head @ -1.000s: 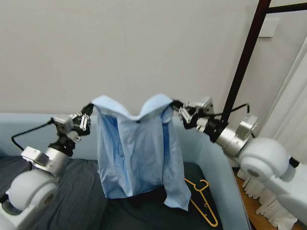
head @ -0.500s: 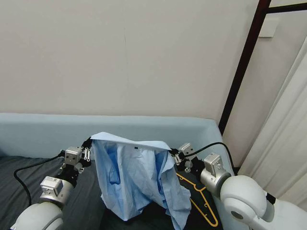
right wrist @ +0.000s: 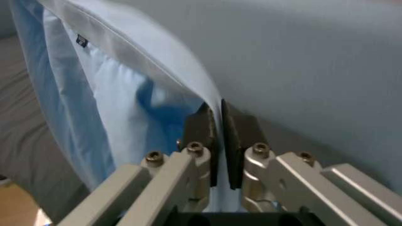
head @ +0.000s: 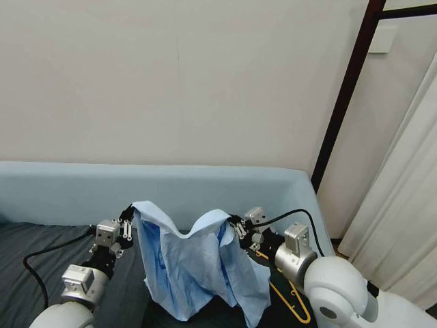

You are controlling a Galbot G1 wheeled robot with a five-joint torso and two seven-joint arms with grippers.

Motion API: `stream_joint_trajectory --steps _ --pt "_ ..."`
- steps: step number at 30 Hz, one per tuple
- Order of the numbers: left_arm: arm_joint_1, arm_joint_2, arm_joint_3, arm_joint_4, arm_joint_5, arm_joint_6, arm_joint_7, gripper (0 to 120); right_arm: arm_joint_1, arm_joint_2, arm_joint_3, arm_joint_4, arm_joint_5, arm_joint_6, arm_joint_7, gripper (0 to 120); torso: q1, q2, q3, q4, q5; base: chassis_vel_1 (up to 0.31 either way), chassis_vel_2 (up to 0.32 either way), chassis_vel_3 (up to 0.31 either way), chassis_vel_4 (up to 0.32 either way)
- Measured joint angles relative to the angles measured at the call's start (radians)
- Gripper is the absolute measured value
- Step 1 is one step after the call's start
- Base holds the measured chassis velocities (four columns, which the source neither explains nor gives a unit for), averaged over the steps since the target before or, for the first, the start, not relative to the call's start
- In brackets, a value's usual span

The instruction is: Pick up the clothes from the sofa and hang them on the clothes hanger.

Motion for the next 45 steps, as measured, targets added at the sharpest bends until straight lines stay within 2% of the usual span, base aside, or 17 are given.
stream_joint_trajectory --steps 2,3,6,8,9,14,15,19,20,24,31,34,45 --pt "-0.004 -0.014 0.001 0.022 0.007 0.006 -0.014 0 -0.028 0.021 0.015 -0.020 0.100 -0.005 0.065 17 0.000 0.000 0.000 0.0000 0.0000 0.000 0.000 0.000 0.000" --pt "-0.004 -0.014 0.001 0.022 0.007 0.006 -0.014 0 -0.028 0.021 0.015 -0.020 0.100 -0.005 0.065 17 0.000 0.000 0.000 0.0000 0.0000 0.000 0.000 0.000 0.000" --pt "-0.012 -0.019 0.001 0.033 0.007 0.005 -0.017 0 -0.048 0.039 0.052 -0.085 0.174 -0.014 0.096 30 0.000 0.000 0.000 0.0001 0.0001 0.000 0.000 0.000 0.000" --pt "-0.011 -0.017 0.001 0.030 0.001 -0.003 -0.016 0 -0.051 0.032 0.064 -0.145 0.110 -0.022 0.060 39 0.000 0.000 0.000 0.0001 0.0002 0.000 0.000 0.000 0.000" --pt "-0.011 -0.017 0.001 0.030 0.001 -0.003 -0.016 0 -0.051 0.032 0.064 -0.145 0.110 -0.022 0.060 39 0.000 0.000 0.000 0.0001 0.0002 0.000 0.000 0.000 0.000" --pt "-0.007 0.003 -0.008 0.007 -0.015 -0.011 -0.012 0 -0.030 0.026 0.080 -0.336 -0.134 -0.015 -0.057 61 0.000 0.000 0.000 -0.0001 0.0001 0.000 0.000 0.000 0.000" --pt "-0.007 0.003 -0.008 0.007 -0.015 -0.011 -0.012 0 -0.030 0.026 0.080 -0.336 -0.134 -0.015 -0.057 61 0.000 0.000 0.000 -0.0001 0.0001 0.000 0.000 0.000 0.000" --pt "-0.009 0.022 -0.011 0.002 -0.029 -0.017 -0.009 0 0.008 0.071 0.080 -0.500 -0.232 -0.028 -0.123 79 0.000 0.000 0.000 0.0001 0.0003 0.000 0.000 0.000 0.000" --pt "-0.009 0.022 -0.011 0.002 -0.029 -0.017 -0.009 0 0.008 0.071 0.080 -0.500 -0.232 -0.028 -0.123 79 0.000 0.000 0.000 0.0001 0.0003 0.000 0.000 0.000 0.000" --pt "-0.023 0.038 -0.007 -0.001 -0.044 -0.018 -0.009 0 0.041 0.111 0.063 -0.575 -0.284 -0.119 -0.161 97 0.000 0.000 0.000 0.0002 -0.0001 0.000 0.000 0.000 0.000" --pt "-0.049 0.054 0.001 0.002 -0.064 -0.020 -0.009 0 0.070 0.155 0.019 -0.706 -0.333 -0.137 -0.193 100 0.000 0.000 0.000 0.0000 -0.0001 0.000 0.000 0.000 0.000" --pt "-0.059 0.062 0.005 0.002 -0.071 -0.028 -0.009 0 0.074 0.195 0.021 -0.797 -0.355 -0.137 -0.196 100 0.000 0.000 0.000 0.0001 0.0004 0.000 0.000 0.000 0.000" --pt "-0.090 0.074 0.023 0.018 -0.080 -0.042 -0.008 0 0.070 0.273 0.042 -0.983 -0.418 -0.133 -0.185 100 0.000 0.000 0.000 0.0000 0.0001 0.000 0.000 0.000 0.000"
